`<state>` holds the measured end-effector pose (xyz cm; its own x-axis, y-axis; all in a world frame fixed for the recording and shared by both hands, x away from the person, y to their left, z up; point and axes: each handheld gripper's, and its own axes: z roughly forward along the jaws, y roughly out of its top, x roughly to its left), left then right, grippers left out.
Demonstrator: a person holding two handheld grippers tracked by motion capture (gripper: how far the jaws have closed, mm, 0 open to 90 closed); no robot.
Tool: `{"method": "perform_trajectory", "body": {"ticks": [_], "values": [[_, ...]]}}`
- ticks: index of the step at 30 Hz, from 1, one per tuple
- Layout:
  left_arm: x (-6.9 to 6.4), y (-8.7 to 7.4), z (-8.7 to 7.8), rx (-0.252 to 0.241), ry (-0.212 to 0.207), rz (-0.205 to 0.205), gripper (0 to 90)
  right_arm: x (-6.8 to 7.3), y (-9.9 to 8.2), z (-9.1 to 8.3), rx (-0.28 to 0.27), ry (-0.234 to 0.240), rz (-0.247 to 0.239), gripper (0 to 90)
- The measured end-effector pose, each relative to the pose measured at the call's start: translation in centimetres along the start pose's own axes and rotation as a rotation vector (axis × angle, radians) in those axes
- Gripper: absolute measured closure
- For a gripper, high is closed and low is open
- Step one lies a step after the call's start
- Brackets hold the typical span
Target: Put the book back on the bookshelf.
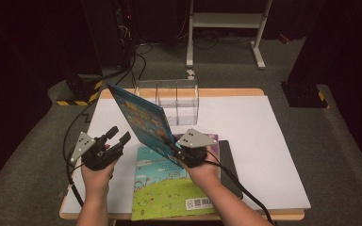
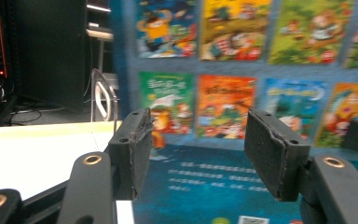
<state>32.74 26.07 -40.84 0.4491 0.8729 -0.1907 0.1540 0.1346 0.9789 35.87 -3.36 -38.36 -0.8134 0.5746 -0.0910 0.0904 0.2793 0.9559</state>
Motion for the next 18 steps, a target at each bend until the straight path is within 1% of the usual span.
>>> {"method": "perform_trajectory", "body": {"ticks": [3,4,5,6,7,9,10,11,12,13,15,16,18], "values": [[-0.6,0.4,0.0,-0.006,-0.031,0.008,38.7,0.4,0.3,1.0,0.009,-0.002,-0.013,82.5],[-0.6,0.4,0.0,-0.006,-0.031,0.008,37.0,0.4,0.3,1.0,0.009,-0.002,-0.013,82.5],[-1.2,0.6,0.0,-0.013,-0.043,0.02,35.5,0.6,0.4,1.7,0.016,-0.001,-0.016,82.4],[-1.2,0.6,0.0,-0.013,-0.043,0.02,34.2,0.6,0.4,1.7,0.016,-0.001,-0.016,82.4],[-1.7,0.9,0.0,-0.016,-0.061,0.022,32.1,0.7,0.6,2.2,0.022,-0.003,-0.013,82.3],[-2.1,1.1,-0.1,-0.018,-0.077,0.029,29.0,0.9,0.6,2.6,0.024,-0.003,-0.014,82.3],[-2.1,1.1,-0.1,-0.018,-0.077,0.029,27.6,0.9,0.7,2.8,0.024,-0.003,-0.013,82.2],[-2.5,1.3,-0.1,-0.022,-0.091,0.031,26.4,0.9,0.6,3.0,0.023,-0.001,-0.01,82.2],[-2.5,1.3,-0.1,-0.022,-0.091,0.031,25.7,0.9,0.6,3.0,0.023,-0.001,-0.01,82.2],[-2.8,1.5,-0.1,-0.025,-0.11,0.024,25.0,1.0,0.6,3.3,0.021,-0.002,-0.006,82.1],[-3.0,1.5,-0.2,-0.028,-0.115,0.027,23.8,1.0,0.7,3.5,0.021,0.0,-0.002,82.0],[-3.3,1.7,-0.2,-0.037,-0.123,0.033,23.2,1.0,0.7,3.6,0.02,0.002,0.0,81.9],[-3.7,1.8,-0.3,-0.046,-0.124,0.033,21.5,1.2,0.8,3.9,0.025,0.002,-0.007,81.6]]}}
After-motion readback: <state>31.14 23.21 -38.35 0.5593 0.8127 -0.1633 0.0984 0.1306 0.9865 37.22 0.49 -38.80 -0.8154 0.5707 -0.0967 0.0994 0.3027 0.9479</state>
